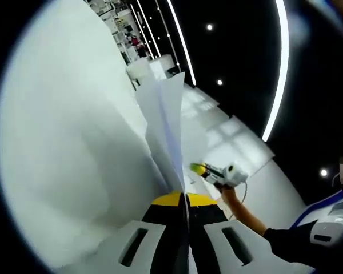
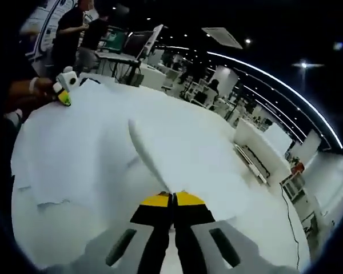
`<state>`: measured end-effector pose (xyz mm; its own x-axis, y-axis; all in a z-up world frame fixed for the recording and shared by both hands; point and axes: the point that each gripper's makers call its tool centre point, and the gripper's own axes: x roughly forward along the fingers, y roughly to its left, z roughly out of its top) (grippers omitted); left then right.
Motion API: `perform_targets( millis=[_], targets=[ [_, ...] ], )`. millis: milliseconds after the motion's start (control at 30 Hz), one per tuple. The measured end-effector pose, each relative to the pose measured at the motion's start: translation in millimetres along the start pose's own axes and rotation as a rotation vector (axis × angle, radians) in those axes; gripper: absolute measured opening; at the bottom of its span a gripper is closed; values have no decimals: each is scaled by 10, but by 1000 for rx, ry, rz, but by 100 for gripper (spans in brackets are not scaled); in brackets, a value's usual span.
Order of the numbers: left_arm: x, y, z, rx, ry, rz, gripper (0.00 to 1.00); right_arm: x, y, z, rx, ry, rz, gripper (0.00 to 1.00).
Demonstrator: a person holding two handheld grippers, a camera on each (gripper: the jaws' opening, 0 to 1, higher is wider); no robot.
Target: Organize the stack of printing papers by aligning and flattening the scattered papers on the table
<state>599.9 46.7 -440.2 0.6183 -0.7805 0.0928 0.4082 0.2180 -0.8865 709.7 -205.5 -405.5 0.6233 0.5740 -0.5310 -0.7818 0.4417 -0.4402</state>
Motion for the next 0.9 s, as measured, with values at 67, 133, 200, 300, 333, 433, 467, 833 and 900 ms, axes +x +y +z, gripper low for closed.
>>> perform_targets(
  millis=[67, 133, 200, 300, 333, 433, 467, 833, 900],
  targets=[
    [0, 7, 0, 1, -1, 0, 6, -1, -15, -34, -31, 11, -4, 0],
    [-1, 1, -5, 4, -2, 3, 6, 5, 30, -64, -81, 22, 9, 0],
    [-1, 1, -6, 7, -2, 3, 6, 23, 76, -73, -125, 32, 19, 0],
    [1, 3, -6, 8, -3, 5, 6, 24, 69, -74, -134, 35, 22, 0],
    [2, 1, -9, 8, -3, 5, 6, 24, 69, -74, -136, 35, 22, 0],
    [3, -15, -25, 8, 0, 2, 6, -74, 248, 43, -247, 51, 49, 0],
    [1, -19, -32, 14, 4, 3, 6, -86, 322, 78, -287, 49, 71, 0],
    [-2, 4, -29, 0, 13, 0, 7, -94, 803, 172, -475, 62, 164, 0],
    [-1, 5, -28, 1, 14, 1, 7, -122, 920, 213, -485, 48, 197, 0]
  ],
)
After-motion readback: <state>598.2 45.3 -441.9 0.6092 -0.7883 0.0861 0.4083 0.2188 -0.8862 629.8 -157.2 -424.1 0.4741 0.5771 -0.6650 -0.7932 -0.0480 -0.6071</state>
